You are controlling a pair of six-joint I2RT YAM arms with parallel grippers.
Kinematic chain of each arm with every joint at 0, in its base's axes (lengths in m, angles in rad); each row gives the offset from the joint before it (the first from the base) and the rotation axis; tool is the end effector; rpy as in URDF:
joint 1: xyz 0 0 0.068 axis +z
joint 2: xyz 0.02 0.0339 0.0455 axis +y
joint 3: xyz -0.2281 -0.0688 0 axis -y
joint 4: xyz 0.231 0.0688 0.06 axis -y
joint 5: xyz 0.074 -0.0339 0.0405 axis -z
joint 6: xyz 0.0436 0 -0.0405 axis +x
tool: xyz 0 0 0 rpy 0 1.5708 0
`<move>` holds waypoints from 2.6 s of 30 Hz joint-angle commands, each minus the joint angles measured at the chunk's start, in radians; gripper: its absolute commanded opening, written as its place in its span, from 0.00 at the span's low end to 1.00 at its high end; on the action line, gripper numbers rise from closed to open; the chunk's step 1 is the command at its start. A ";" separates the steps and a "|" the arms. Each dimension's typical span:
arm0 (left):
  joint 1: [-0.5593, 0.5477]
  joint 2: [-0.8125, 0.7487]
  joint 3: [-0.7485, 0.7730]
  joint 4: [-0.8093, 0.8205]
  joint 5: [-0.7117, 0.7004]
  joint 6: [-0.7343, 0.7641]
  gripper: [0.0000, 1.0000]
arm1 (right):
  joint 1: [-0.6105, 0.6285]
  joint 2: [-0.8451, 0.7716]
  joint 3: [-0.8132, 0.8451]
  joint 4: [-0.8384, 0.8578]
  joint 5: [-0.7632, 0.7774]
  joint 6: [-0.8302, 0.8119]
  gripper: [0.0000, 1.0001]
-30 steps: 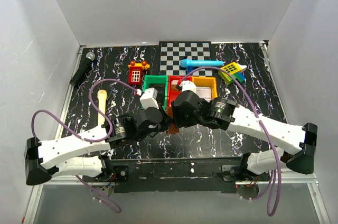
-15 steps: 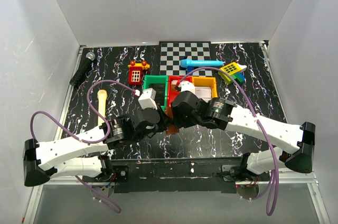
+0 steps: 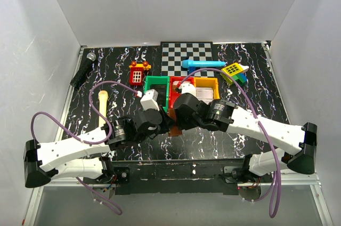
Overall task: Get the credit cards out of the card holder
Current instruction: Open the card holder at the center of the board.
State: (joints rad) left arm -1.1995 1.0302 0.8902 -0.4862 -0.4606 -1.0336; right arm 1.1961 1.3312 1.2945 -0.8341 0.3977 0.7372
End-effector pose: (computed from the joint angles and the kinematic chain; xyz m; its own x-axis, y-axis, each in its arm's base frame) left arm 0.1020 -0.2085 0.2700 -0.7137 -0.2881 -0.6384 0.1776 0.8073 -0.5628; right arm 0.1154 0.2474 0.2992 -0.7226 -0.1441 -0.6761 -0.3794 0.9002 0.2137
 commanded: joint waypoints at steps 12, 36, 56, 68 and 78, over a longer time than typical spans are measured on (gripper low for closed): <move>-0.008 -0.019 0.039 0.034 0.039 -0.036 0.00 | -0.004 0.020 0.009 0.003 0.081 -0.005 0.22; -0.008 -0.068 0.009 0.026 0.027 -0.036 0.00 | -0.007 -0.010 -0.031 0.015 0.076 -0.005 0.01; -0.008 -0.102 -0.013 -0.015 -0.012 -0.066 0.00 | -0.006 -0.075 -0.078 0.035 0.081 -0.021 0.01; -0.005 -0.168 -0.054 -0.019 -0.061 -0.054 0.00 | -0.016 -0.260 -0.107 0.104 -0.049 -0.103 0.47; -0.002 -0.163 -0.060 0.021 -0.029 -0.042 0.00 | -0.013 -0.233 -0.156 0.357 -0.432 -0.165 0.29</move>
State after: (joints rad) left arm -1.2015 0.8692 0.8261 -0.5056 -0.4843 -1.0832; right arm 1.1790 1.0328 1.1419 -0.5865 0.1150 0.6075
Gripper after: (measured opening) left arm 0.097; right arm 0.311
